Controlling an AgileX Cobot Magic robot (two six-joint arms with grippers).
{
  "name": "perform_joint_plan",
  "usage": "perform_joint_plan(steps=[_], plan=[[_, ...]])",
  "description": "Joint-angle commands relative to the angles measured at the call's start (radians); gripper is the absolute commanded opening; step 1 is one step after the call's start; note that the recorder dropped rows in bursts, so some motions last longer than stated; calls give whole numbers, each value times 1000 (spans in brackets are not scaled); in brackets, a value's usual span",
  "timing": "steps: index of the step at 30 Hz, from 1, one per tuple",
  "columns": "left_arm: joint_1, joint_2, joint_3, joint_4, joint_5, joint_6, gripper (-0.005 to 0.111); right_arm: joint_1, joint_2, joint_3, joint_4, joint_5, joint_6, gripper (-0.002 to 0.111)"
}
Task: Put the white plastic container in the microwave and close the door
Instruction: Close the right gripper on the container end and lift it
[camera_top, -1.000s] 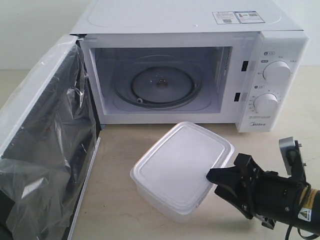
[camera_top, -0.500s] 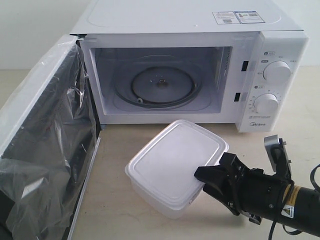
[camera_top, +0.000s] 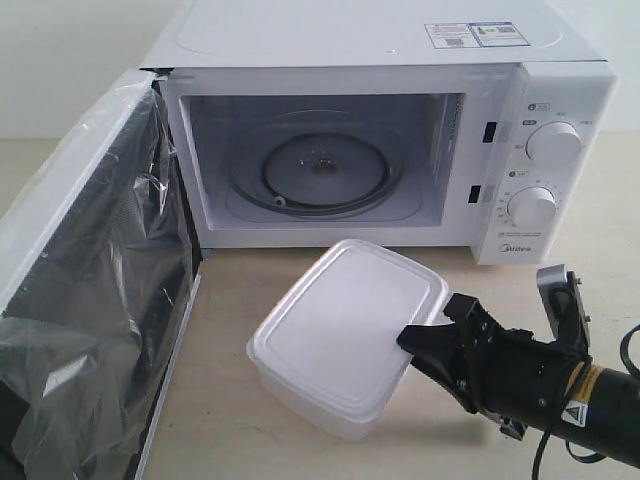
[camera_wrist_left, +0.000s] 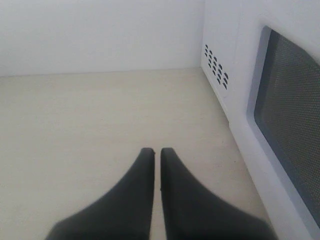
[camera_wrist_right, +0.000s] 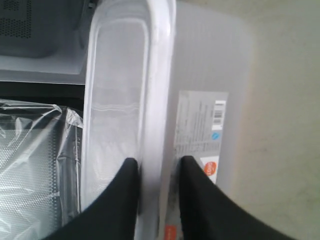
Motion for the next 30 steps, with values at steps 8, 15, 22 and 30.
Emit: perform_joint_plan(steps=[8,15,22,30], plan=[[1,-3,3,-5,-3,-6,4,5,2,-23,-10,1,-8,8],[1,-3,3,-5,-3,-6,4,5,2,-19,-10,1,-16,8],[1,-3,3,-5,-3,-6,4,5,-1,-19,-10,1,-10,0],[1,-3,3,-5,-3,-6,4,19,-51,12,41,1,-12,0]])
